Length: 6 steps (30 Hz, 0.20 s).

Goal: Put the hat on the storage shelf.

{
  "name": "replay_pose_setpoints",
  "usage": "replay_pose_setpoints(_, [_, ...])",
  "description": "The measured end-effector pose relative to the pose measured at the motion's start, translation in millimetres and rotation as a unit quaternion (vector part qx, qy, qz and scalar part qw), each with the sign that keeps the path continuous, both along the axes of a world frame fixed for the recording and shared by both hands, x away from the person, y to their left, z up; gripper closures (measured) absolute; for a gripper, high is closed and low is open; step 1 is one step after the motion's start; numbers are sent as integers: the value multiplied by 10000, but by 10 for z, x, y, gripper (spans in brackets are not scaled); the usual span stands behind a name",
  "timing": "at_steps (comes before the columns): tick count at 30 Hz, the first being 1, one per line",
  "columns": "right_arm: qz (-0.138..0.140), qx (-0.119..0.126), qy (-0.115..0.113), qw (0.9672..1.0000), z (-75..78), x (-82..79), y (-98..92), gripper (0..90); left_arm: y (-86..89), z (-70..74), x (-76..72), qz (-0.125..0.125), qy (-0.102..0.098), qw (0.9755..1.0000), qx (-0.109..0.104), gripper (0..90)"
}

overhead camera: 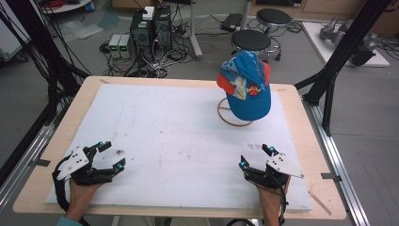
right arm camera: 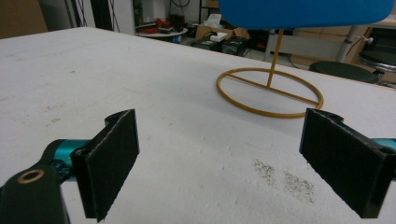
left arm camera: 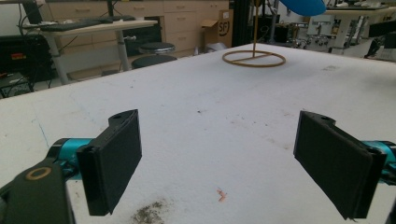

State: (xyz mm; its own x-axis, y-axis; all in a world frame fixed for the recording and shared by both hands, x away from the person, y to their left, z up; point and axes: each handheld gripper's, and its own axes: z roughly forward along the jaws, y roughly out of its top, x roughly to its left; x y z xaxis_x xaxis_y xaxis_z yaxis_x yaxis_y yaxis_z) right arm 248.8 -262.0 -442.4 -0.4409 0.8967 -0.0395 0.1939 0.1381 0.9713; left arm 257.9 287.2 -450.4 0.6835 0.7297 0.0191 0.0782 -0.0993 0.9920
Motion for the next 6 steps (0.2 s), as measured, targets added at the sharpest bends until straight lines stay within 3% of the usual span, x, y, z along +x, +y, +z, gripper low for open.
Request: replay_pose_setpoints(6, [-10,57,-71,10000,-62,-13,2,109,2,0,-1,14,4,10000,-6,156])
